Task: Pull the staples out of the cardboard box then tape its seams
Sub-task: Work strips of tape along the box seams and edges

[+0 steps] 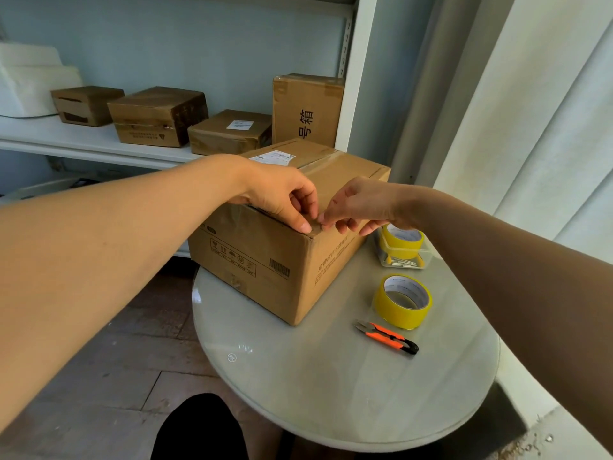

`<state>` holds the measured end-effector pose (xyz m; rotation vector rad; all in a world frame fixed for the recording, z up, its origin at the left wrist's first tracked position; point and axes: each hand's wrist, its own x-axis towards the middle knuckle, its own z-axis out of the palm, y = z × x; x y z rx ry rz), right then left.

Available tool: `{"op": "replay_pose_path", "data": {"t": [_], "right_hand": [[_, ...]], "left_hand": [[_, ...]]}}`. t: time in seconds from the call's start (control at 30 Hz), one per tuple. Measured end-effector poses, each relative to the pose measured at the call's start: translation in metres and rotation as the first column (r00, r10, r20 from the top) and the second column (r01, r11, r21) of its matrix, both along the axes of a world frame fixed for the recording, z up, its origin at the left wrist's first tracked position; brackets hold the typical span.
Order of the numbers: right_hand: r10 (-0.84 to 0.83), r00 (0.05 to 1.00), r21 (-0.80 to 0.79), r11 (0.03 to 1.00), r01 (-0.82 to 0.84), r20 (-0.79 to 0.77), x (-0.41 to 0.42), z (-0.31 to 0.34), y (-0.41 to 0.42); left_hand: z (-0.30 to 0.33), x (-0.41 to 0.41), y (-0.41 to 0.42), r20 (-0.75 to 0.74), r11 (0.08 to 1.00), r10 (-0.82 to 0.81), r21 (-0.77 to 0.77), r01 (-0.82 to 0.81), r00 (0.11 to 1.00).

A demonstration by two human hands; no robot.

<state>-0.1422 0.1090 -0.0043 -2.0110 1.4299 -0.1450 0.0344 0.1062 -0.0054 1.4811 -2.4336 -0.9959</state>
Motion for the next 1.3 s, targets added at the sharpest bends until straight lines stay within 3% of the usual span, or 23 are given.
{"op": "replay_pose_path", "data": {"t": [0.17, 0.3, 0.53, 0.67, 0.83, 1.07, 1.3], "right_hand": [[0.060, 0.986, -0.103, 0.992, -0.077, -0.154, 0.004, 0.009, -0.001], [0.056, 0.962, -0.166, 0.981, -0.103, -0.266, 0.011, 0.016, -0.002], [-0.129, 0.853, -0.357, 0.931, -0.071, -0.506, 0.006, 0.012, -0.009], [-0.118, 0.947, -0.097, 0.991, 0.093, -0.298, -0.011, 0.006, -0.012], [-0.120, 0.992, 0.225, 0.966, 0.126, -0.040, -0.014, -0.010, -0.002], [-0.229, 0.955, 0.398, 0.907, 0.139, 0.189, -0.011, -0.034, 0.002], [-0.248, 0.951, 0.419, 0.895, 0.152, 0.185, -0.011, -0.027, 0.005]], "left_hand": [[0.003, -0.003, -0.002, 0.072, 1.000, -0.015, 0.012, 0.014, 0.997], [0.001, 0.000, -0.001, 0.043, 1.000, -0.001, 0.019, 0.000, 0.999], [-0.002, 0.000, -0.001, 0.022, 1.000, 0.002, -0.006, -0.001, 1.000], [-0.002, 0.003, -0.002, 0.006, 1.000, -0.010, -0.003, 0.010, 1.000], [-0.001, -0.001, -0.003, 0.004, 1.000, -0.008, 0.011, 0.008, 1.000], [-0.002, 0.000, -0.009, 0.026, 0.999, -0.033, 0.016, 0.033, 0.999], [-0.002, -0.002, -0.011, 0.019, 1.000, -0.024, 0.012, 0.024, 1.000]]}}
